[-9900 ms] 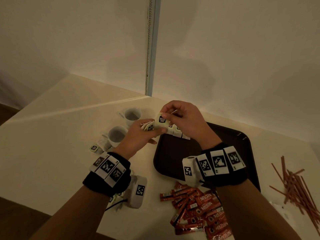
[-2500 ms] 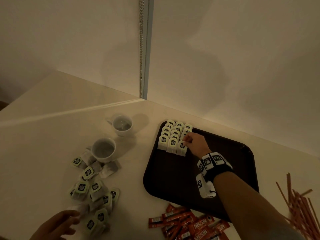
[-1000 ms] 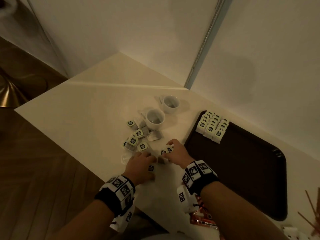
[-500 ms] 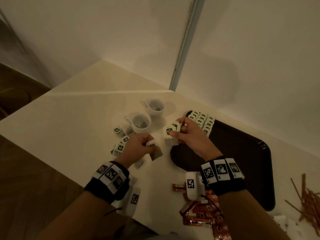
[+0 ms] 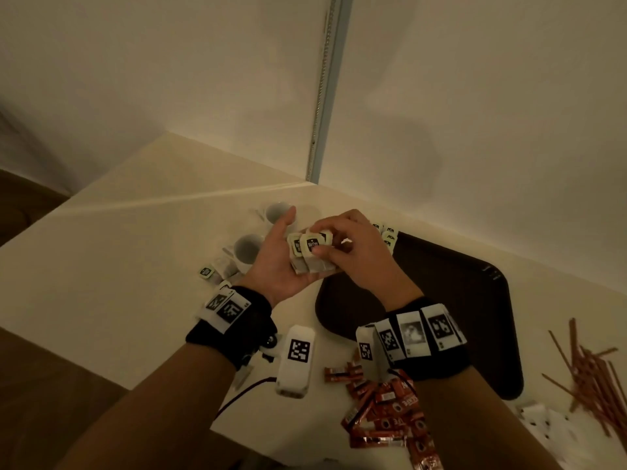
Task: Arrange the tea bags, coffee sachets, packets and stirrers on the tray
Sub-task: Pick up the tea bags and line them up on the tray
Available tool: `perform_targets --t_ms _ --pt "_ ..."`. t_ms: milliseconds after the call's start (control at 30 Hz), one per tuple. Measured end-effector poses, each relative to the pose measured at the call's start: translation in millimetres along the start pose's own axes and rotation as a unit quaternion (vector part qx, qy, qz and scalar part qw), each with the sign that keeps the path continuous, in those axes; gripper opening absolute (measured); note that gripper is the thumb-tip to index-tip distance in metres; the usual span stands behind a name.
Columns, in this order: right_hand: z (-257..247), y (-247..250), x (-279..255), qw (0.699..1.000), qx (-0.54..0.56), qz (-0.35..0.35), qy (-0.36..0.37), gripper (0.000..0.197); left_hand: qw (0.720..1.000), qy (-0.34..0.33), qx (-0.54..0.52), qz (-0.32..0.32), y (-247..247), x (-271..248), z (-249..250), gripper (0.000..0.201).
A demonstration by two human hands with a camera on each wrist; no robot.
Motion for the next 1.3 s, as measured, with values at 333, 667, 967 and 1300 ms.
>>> perform_targets --t_ms 333,667,967,1300 --pt "17.3 11.0 7.5 0.992 -0.096 -0.081 0.009 0.027 0.999 0.042 0.025 -0.017 -11.4 13.9 -8.1 0.061" --pt "9.2 57.6 28.7 0.999 -0.006 0.026 -0.043 0.010 0.974 -0.101 0.194 0.056 -18.6 33.1 -3.9 0.017" --pt "-8.1 78.2 41.1 0.998 -0.019 0.064 0.015 0.005 0.857 -0.394 0.331 0.010 -52.8 28.8 19.9 0.008" --pt "-1.4 78.2 42.6 0.997 0.015 0.071 0.002 0.006 0.824 -0.416 0.384 -0.022 -54.8 30.7 18.8 0.027"
Point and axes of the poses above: each hand's wrist, its own x-axis towards the middle knuckle, its own y-axis out of the back of the hand, z = x × y, the point moved 3 cm from there along x, towards the middle knuckle, and after that the axes turned 12 degrees about z, right-handed, at the moved point
